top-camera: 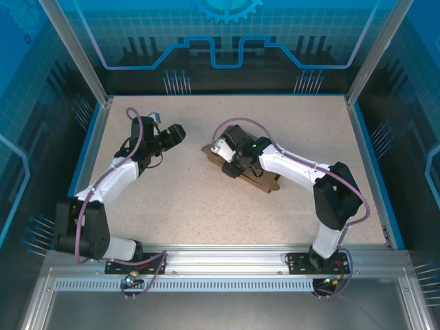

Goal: Fold the paper box

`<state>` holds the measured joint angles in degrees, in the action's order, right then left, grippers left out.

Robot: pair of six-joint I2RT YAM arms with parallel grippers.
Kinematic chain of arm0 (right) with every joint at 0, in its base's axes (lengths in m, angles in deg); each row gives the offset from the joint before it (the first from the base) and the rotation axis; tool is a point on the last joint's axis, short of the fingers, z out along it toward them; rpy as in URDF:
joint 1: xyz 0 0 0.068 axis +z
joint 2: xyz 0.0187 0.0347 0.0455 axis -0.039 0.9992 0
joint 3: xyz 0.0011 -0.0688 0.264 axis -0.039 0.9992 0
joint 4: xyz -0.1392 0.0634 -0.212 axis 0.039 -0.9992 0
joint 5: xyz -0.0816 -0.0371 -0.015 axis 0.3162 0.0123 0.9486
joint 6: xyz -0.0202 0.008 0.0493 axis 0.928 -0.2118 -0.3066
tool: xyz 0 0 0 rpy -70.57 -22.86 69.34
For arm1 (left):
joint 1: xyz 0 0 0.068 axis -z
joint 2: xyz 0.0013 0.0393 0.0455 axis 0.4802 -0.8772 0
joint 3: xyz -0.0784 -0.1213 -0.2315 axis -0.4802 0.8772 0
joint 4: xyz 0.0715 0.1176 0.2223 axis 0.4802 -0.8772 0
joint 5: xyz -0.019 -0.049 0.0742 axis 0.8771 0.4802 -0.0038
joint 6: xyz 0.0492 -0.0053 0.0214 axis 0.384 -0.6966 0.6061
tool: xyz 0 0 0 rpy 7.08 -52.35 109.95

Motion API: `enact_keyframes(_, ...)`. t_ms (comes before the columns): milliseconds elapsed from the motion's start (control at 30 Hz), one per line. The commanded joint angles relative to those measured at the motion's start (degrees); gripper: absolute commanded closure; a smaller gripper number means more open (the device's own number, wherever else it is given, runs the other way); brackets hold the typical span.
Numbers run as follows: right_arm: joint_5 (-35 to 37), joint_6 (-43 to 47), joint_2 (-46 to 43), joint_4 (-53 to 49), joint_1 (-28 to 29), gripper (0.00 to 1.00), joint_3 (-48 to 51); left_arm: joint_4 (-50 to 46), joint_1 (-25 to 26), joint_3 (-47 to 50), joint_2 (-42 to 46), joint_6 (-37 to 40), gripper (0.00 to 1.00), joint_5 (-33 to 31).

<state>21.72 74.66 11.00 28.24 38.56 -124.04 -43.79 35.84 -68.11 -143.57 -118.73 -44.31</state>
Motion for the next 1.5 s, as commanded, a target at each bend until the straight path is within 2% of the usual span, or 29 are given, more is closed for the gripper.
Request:
enact_keyframes(0, -3.77, 0.43, -5.55, -2.51, 0.42, 0.49, 1.02, -2.71, 1.34, -6.24, -5.60, 3.83, 0.23, 5.36)
enact_keyframes(200, -8.95, -5.98, -13.53, -2.61, -3.55, 0.40, 4.15, -10.13, 4.80, -18.27, -16.18, 10.66, 0.23, 5.51)
enact_keyframes(400, -17.49, -19.86, -20.06, -0.91, -16.49, 0.29, 11.95, -18.73, 5.32, -29.85, -25.76, 16.08, 0.24, 10.22)
enact_keyframes(467, -20.11, -23.56, -21.07, 0.68, -20.68, 0.21, 15.22, -19.99, 5.65, -31.69, -27.84, 16.73, 0.25, 12.03)
enact_keyframes(633, -19.98, -28.30, -20.16, 3.50, -27.27, 0.17, 19.97, -22.90, 6.49, -35.65, -32.61, 18.57, 0.25, 13.05)
enact_keyframes(767, -15.35, -28.68, -19.94, 4.26, -29.17, 0.17, 21.75, -25.93, 6.49, -38.87, -35.91, 20.99, 0.24, 11.59)
enact_keyframes(933, -13.75, -29.11, -19.42, 5.75, -30.27, 0.17, 23.93, -26.62, 6.49, -40.80, -38.74, 21.61, 0.23, 14.58)
enact_keyframes(1333, -17.45, -30.70, -14.87, 9.45, -34.75, 0.18, 25.35, -27.36, 6.57, -42.92, -43.45, 23.05, 0.23, 20.48)
enact_keyframes(1467, -18.86, -30.20, -12.27, 10.07, -35.33, 0.20, 24.04, -27.46, 6.79, -42.74, -44.41, 22.41, 0.25, 22.74)
